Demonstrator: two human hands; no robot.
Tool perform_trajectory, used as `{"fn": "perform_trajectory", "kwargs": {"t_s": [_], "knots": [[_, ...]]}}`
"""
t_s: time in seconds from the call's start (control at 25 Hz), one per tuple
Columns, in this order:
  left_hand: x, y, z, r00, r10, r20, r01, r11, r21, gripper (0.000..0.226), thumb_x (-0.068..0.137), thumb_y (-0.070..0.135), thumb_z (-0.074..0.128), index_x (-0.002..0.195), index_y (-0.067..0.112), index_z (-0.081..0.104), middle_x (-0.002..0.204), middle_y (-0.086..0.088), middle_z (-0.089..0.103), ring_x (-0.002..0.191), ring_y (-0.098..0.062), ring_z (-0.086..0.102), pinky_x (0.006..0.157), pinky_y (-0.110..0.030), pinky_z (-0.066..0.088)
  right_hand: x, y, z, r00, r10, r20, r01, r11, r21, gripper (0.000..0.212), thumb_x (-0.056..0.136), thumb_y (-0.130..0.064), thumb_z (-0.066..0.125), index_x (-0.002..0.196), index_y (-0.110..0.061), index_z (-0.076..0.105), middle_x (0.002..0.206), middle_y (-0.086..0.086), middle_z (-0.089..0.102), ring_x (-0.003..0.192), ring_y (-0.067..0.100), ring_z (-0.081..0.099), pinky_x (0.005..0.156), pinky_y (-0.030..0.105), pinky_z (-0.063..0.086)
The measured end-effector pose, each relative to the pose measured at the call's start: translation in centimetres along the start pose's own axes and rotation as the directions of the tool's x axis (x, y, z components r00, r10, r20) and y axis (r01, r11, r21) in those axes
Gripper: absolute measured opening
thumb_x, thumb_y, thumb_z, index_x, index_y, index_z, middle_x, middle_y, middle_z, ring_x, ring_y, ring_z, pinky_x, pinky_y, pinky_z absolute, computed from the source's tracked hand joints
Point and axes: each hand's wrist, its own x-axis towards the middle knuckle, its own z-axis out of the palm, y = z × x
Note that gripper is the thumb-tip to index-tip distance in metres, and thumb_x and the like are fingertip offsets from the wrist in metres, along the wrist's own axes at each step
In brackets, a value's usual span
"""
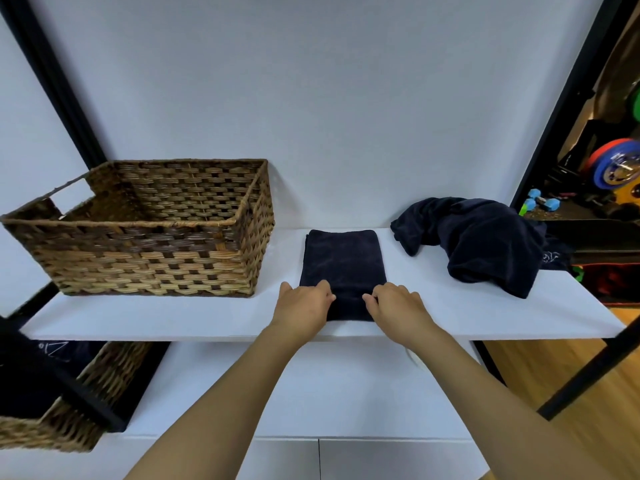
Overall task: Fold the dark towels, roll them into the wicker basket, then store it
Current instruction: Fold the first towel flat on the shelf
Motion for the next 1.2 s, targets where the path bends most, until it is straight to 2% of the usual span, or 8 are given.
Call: {"fn": "perform_trajectory", "kwargs": {"t_s": [0.16, 0.28, 0.36, 0.52, 0.64, 0.8, 1.0, 1.2], "knots": [[1.7, 0.1, -0.6, 0.993, 0.065, -0.096, -0.061, 0.997, 0.039, 0.005, 0.105, 0.025, 0.048, 0.103, 0.021, 0.045, 0.097, 0.004, 0.054, 0.088, -0.021, 0.051, 0.081, -0.037, 0.030, 0.6, -0.7, 0.4, 0.987, -0.025, -0.160, 0.033, 0.998, 0.048, 0.008, 0.101, -0.023, 0.043, 0.094, -0.020, 0.043, 0.099, -0.001, 0.047, 0.091, 0.022, 0.042, 0.083, 0.035, 0.038], [0.8, -0.6, 1.1, 0.901, 0.287, -0.324, -0.263, 0.958, 0.118, 0.024, 0.077, 0.000, 0.073, 0.095, 0.015, 0.066, 0.081, 0.001, 0.059, 0.077, -0.021, 0.051, 0.068, -0.032, 0.037, 0.6, -0.4, 0.9, 0.968, -0.030, -0.251, 0.036, 0.999, 0.019, 0.020, 0.103, -0.034, 0.048, 0.088, -0.023, 0.049, 0.096, -0.004, 0.047, 0.091, 0.020, 0.042, 0.084, 0.034, 0.038], [-1.1, -1.3, 3.4, 0.813, 0.376, -0.445, -0.384, 0.920, 0.077, 0.018, 0.080, 0.011, 0.076, 0.098, 0.011, 0.075, 0.076, 0.001, 0.068, 0.072, -0.021, 0.057, 0.062, -0.032, 0.045, 0.0, 0.4, 2.2, 0.959, -0.025, -0.282, 0.031, 0.999, 0.019, 0.026, 0.102, -0.038, 0.052, 0.081, -0.023, 0.049, 0.090, -0.006, 0.046, 0.086, 0.019, 0.045, 0.080, 0.034, 0.039], [-1.3, -2.3, 4.2, 0.847, 0.374, -0.378, -0.411, 0.911, -0.019, 0.034, 0.090, 0.039, 0.069, 0.110, 0.013, 0.075, 0.090, 0.004, 0.072, 0.083, -0.017, 0.061, 0.071, -0.031, 0.055, -0.1, 1.2, 3.1, 0.857, -0.265, -0.442, 0.172, 0.955, -0.240, 0.025, 0.089, -0.028, 0.073, 0.071, -0.017, 0.059, 0.081, -0.001, 0.052, 0.070, 0.022, 0.046, 0.064, 0.035, 0.040], [1.2, -2.1, 2.4, 0.854, 0.381, -0.355, -0.390, 0.919, 0.047, 0.024, 0.094, 0.035, 0.057, 0.089, 0.017, 0.073, 0.078, 0.005, 0.065, 0.073, -0.017, 0.055, 0.062, -0.033, 0.050, 0.7, 0.2, 2.8, 0.746, -0.498, -0.442, 0.397, 0.866, -0.304, 0.017, 0.083, -0.032, 0.076, 0.088, -0.017, 0.069, 0.088, -0.001, 0.055, 0.075, 0.020, 0.050, 0.067, 0.033, 0.047], [0.8, -0.5, 3.0, 0.889, 0.294, -0.352, -0.254, 0.955, 0.156, 0.038, 0.098, 0.037, 0.038, 0.082, 0.019, 0.067, 0.080, 0.006, 0.057, 0.075, -0.017, 0.050, 0.065, -0.030, 0.039, 0.3, 1.0, 4.2, 0.786, -0.418, -0.455, 0.404, 0.905, -0.133, 0.038, 0.080, -0.030, 0.082, 0.112, -0.015, 0.070, 0.097, -0.002, 0.059, 0.081, 0.021, 0.054, 0.071, 0.035, 0.053], [-0.1, 1.0, 2.6, 0.974, 0.074, -0.213, -0.054, 0.994, 0.096, 0.039, 0.106, 0.037, 0.028, 0.101, 0.024, 0.065, 0.101, 0.008, 0.053, 0.098, -0.016, 0.045, 0.087, -0.031, 0.034, 0.3, 1.9, 4.1, 0.831, -0.374, -0.413, 0.352, 0.927, -0.131, 0.034, 0.079, -0.044, 0.079, 0.101, -0.021, 0.070, 0.092, -0.006, 0.060, 0.081, 0.017, 0.056, 0.070, 0.031, 0.052], [0.9, 2.6, 0.1, 0.984, -0.050, -0.169, 0.040, 0.997, -0.063, 0.034, 0.110, 0.034, 0.031, 0.090, 0.019, 0.053, 0.086, 0.000, 0.057, 0.086, -0.025, 0.054, 0.079, -0.036, 0.035, 2.0, 2.0, 1.5, 0.855, -0.392, -0.340, 0.380, 0.919, -0.105, 0.026, 0.099, -0.040, 0.055, 0.093, -0.018, 0.066, 0.087, -0.003, 0.060, 0.086, 0.023, 0.051, 0.075, 0.036, 0.036]]}}
